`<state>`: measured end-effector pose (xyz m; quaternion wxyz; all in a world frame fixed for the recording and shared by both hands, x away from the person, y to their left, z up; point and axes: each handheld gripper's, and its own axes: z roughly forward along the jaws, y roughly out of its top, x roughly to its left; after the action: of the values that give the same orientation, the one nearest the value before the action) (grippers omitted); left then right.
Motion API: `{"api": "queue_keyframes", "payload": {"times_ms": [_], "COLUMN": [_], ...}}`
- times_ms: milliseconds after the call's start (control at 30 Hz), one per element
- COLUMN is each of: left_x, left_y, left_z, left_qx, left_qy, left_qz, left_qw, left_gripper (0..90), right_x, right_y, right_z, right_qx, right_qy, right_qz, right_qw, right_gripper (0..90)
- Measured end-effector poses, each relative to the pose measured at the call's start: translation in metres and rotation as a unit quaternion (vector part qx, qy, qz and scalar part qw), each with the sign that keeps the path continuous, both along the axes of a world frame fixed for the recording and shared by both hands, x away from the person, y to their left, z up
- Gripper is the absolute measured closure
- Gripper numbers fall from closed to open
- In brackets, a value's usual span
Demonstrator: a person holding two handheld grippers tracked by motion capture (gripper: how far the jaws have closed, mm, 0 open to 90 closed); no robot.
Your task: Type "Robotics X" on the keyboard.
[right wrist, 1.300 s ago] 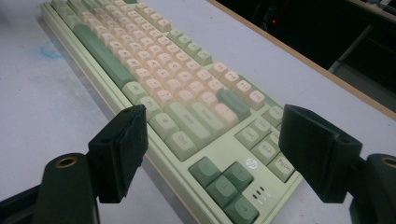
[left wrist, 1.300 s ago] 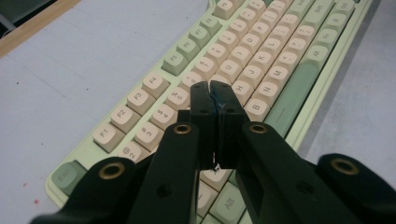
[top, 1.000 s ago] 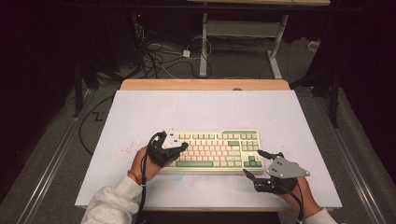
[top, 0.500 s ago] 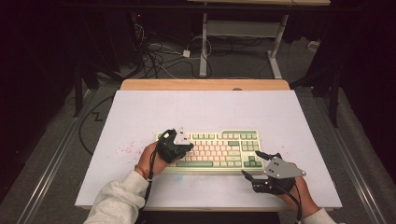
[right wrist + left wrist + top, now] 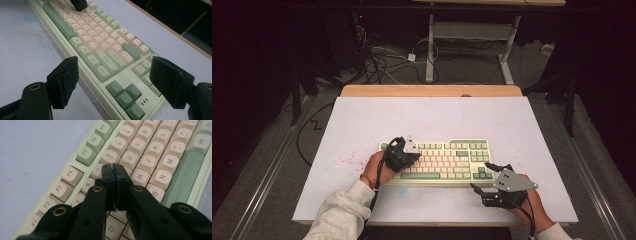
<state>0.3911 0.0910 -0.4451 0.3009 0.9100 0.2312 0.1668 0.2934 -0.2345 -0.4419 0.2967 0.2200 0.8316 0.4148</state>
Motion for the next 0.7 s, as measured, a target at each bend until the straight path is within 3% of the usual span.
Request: {"api": "queue_keyframes", "payload": {"times_ms": [267, 700], "left_x": [-0.001, -0.008], "left_y": [-0.001, 0.006], "left_z": [-0.001, 0.01], "left_qx": [0.015, -0.014], "left_qy": [-0.002, -0.037], "left_qz": [-0.003, -0.002], "left_qw": [0.9999, 0.9992], "left_gripper": [86.1, 85.9], "right_x": [0.0, -0.001], "right_y": [0.001, 0.0], "right_z": [-0.001, 0.001], "right_qx": [-0.008, -0.004], "right_qy": [0.0, -0.002], "right_qz": [0.003, 0.002], "right_qw": [1.0, 1.0], "right_gripper": [24.3, 24.7]}}
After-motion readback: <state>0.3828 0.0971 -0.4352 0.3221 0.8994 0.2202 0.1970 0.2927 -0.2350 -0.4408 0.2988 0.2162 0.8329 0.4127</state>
